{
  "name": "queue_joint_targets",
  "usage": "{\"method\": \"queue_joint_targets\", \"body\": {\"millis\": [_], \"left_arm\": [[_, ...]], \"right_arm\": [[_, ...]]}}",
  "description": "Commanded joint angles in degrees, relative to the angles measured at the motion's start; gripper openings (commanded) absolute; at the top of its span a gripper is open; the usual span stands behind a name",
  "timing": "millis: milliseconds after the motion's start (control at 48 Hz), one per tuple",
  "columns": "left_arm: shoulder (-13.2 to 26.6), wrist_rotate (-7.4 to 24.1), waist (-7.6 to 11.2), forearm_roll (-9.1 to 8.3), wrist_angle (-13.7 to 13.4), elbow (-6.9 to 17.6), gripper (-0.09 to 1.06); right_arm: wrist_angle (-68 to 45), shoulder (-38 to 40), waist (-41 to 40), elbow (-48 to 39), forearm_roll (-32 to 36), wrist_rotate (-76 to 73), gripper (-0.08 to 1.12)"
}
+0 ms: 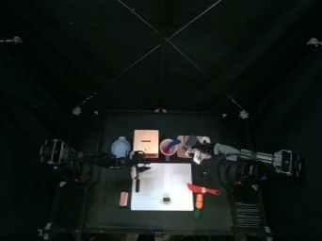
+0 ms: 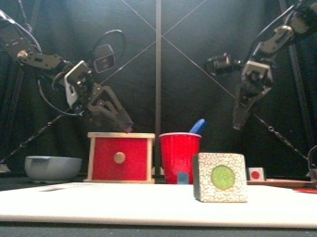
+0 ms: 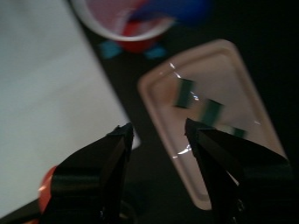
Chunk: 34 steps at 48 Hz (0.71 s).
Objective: Place sushi on board then cut the sushi with the knife then place the pieces on the plate
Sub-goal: Place the 4 sushi pieces on the plate
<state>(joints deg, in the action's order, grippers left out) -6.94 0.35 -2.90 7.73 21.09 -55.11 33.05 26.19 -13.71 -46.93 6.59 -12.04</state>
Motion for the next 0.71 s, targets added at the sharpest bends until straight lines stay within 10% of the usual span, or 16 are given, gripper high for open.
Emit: {"method": "queue_joint_targets", "body": {"millis": [21,708], "left_arm": [[-0.35,0.00,-0.26,-0.09,0.35,1.49,0.72],[-0.35,-0.09,-0.18,0.79,0.35,1.58,0.72]], "right_arm": [[-5.10,0.09,10.55,1.41,-0.26,-0.35,0.85],[-20.39,-25.31,29.36,12.48,-13.62,-0.18,0.86]]}}
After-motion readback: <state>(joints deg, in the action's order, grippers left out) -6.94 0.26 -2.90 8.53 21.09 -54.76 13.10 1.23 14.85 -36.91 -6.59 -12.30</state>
